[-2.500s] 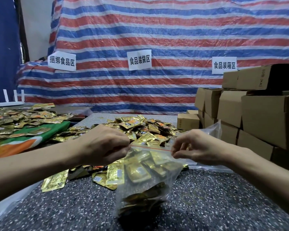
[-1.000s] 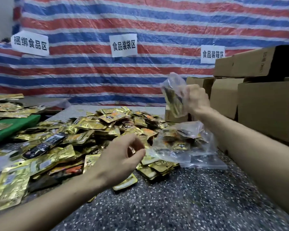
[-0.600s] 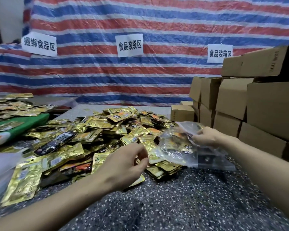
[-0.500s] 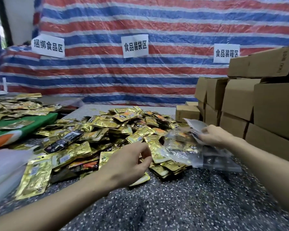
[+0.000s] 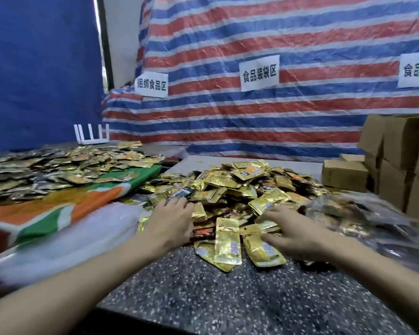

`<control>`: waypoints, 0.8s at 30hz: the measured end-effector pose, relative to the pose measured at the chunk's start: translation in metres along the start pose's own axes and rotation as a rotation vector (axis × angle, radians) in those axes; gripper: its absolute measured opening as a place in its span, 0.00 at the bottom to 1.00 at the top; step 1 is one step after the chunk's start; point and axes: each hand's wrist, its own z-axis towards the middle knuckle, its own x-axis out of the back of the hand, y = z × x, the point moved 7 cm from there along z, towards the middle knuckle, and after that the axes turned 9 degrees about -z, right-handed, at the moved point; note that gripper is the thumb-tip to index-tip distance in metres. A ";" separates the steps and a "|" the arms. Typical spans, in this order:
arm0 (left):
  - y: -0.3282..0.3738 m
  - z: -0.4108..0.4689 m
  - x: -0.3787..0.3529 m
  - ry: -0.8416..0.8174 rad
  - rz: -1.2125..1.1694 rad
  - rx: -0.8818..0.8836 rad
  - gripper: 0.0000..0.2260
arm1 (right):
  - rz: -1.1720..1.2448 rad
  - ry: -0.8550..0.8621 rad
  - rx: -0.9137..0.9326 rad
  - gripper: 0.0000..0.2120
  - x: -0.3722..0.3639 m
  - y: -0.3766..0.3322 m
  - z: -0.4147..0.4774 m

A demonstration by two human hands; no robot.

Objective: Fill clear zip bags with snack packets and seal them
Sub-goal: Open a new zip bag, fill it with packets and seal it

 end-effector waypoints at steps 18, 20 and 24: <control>-0.132 -0.029 0.023 0.123 0.023 0.433 0.04 | -0.083 -0.091 0.087 0.19 0.002 -0.016 -0.019; -0.126 -0.022 0.040 0.187 -0.131 0.441 0.06 | -0.085 -0.050 0.074 0.21 0.011 -0.014 -0.020; -0.073 -0.012 0.073 0.257 -0.622 0.193 0.09 | 0.024 0.067 0.047 0.26 0.030 -0.009 -0.022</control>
